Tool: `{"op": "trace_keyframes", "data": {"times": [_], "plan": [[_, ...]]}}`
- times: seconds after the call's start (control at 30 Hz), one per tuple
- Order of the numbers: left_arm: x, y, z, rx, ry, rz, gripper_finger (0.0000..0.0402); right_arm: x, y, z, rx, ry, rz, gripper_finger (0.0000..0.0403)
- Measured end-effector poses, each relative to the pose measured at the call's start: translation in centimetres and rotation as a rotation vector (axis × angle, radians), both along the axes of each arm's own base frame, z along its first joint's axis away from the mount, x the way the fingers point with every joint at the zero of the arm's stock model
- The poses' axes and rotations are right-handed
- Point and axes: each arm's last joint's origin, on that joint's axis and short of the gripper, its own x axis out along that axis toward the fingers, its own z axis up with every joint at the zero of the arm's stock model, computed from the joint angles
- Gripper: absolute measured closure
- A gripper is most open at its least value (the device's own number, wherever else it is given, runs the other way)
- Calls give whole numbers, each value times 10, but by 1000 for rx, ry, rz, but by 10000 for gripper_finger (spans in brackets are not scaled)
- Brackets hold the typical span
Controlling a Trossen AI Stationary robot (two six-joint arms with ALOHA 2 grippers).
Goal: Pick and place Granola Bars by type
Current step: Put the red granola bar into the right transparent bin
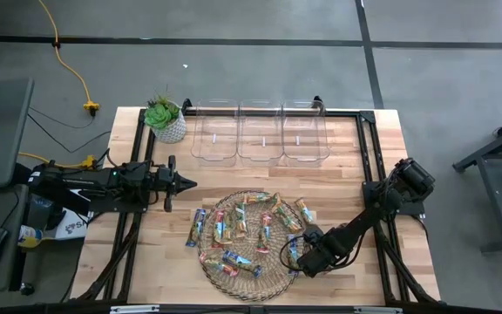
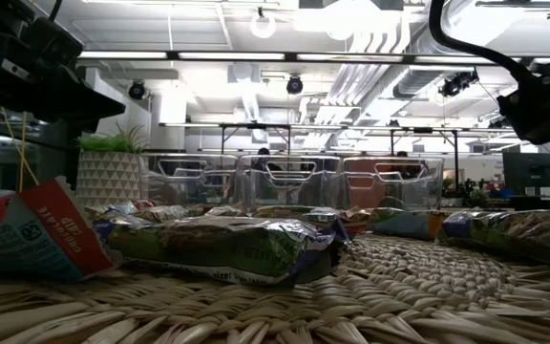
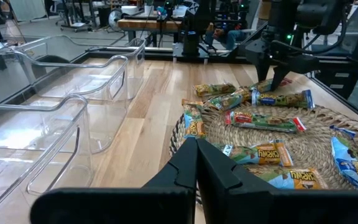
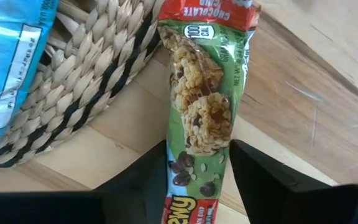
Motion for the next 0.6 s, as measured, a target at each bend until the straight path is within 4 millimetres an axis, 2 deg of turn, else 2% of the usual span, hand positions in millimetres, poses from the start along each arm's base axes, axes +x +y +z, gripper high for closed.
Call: {"op": "trace_keyframes", "data": {"times": [0.33,0.6], "plan": [[0,0,0,0,0,0,400,-2,-1,1,-6,11,0,318],[0,0,0,0,0,0,400,-7,-7,21,-20,-36,-18,353]]}}
